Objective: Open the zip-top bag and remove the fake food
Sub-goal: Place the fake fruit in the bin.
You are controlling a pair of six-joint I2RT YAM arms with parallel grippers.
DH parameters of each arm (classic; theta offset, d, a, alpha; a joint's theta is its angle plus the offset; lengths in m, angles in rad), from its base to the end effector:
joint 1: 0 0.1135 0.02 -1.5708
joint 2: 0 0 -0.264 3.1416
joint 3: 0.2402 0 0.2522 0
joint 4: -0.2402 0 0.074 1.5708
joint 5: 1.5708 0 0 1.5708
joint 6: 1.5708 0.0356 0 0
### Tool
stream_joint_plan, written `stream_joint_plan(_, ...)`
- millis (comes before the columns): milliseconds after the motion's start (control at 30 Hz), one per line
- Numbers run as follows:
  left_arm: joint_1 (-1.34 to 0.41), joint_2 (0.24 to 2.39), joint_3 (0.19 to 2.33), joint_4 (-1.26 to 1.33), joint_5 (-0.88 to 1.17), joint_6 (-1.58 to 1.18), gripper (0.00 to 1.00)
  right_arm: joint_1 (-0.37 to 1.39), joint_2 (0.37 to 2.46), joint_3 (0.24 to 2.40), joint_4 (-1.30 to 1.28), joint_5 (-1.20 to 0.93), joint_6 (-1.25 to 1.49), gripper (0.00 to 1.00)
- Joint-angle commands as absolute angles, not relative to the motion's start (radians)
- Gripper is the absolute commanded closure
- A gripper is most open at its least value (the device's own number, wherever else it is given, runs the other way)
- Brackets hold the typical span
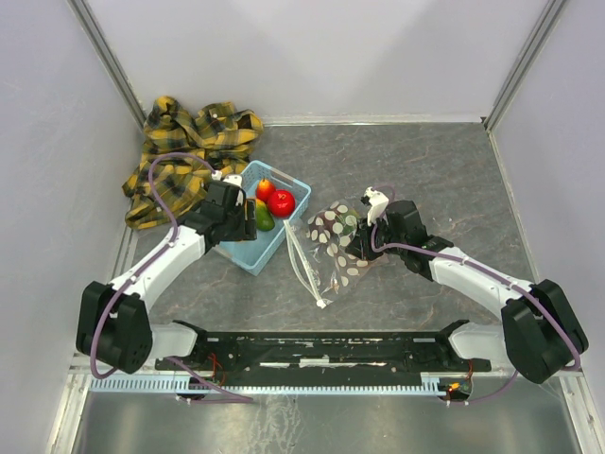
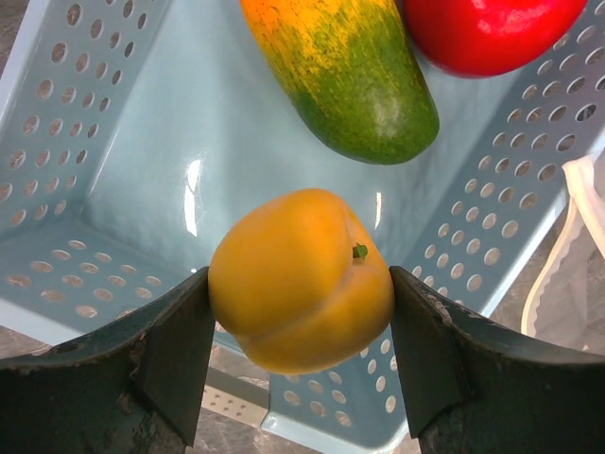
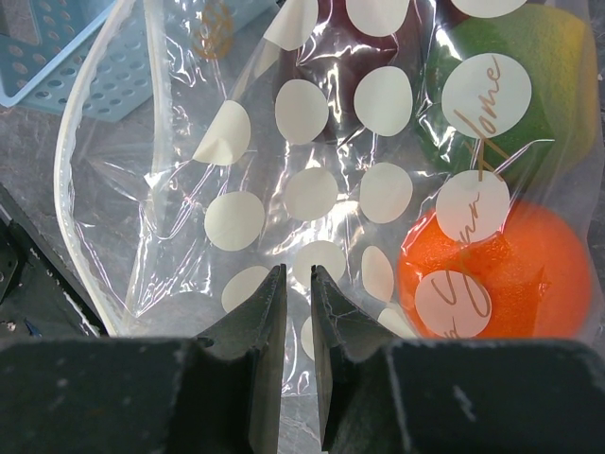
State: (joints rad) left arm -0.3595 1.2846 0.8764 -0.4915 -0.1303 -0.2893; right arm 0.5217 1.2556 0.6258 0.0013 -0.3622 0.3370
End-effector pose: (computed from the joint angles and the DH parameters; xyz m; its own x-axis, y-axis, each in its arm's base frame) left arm 0.2470 -0.0879 0.2390 -0.7805 -0.0088 -0.6250 0.0527 0.9954 -0.0799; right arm 0.2176 0.1396 0.2056 -0.7173 -0.0557 -0.6945 -0.5058 0.7272 0.4641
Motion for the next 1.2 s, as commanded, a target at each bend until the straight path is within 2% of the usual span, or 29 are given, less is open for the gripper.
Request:
stream_joint_plan(0,-0.353,1.302,0.925,-0.472,-0.168,-0.283,0.27,0.522,1.228,0.626,0.049,-0.376,0.348,0.76)
stream_joint_plan(433,-0.348,1.292,0.924,-0.481,-0.214,-0.290,0.13,0.522,1.213,0.617,0.048,-0.374,0.343,0.76)
stream_joint_plan(900,-0.348,1.209,0.897,-0.454,-0.211,-0.292,0.11,0.522,1.198,0.610,0.042,-0.372,0.344,0.76)
stream_joint_plan(1167,-0.347,1.134,0.862,-0.410,-0.188,-0.320,0.03,0.522,1.191,0.609,0.036,-0.370,0.342,0.76)
